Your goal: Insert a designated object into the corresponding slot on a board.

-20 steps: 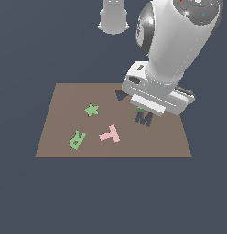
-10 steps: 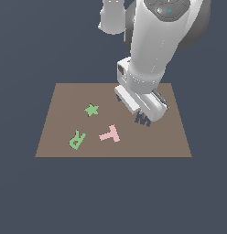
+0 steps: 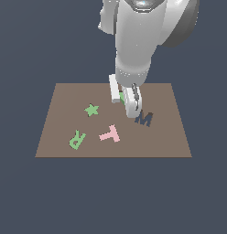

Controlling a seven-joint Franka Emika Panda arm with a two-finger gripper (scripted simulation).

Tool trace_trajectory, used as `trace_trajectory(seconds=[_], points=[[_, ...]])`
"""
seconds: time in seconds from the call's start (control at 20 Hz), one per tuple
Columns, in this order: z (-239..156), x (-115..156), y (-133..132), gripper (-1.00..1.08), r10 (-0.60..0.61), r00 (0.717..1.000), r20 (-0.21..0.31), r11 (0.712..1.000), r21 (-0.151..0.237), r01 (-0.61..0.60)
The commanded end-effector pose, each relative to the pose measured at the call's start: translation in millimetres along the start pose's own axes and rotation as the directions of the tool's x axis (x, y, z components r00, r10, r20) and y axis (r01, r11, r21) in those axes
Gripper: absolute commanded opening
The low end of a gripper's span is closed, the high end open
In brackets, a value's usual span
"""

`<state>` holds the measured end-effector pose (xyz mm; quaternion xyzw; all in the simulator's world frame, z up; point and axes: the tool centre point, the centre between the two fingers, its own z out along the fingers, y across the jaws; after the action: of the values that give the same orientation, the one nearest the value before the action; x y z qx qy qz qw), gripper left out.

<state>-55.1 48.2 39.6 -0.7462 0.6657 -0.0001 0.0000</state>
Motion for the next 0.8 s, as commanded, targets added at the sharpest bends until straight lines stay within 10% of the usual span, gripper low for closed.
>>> trace_trajectory(seconds=[0.0, 0.75], points=[[0, 4, 6, -1.00, 0.086, 0.996, 0.000, 0.996, 0.000, -0.086], [-1, 12, 27, -1.00, 0.333, 0.943, 0.000, 0.943, -0.001, -0.333]])
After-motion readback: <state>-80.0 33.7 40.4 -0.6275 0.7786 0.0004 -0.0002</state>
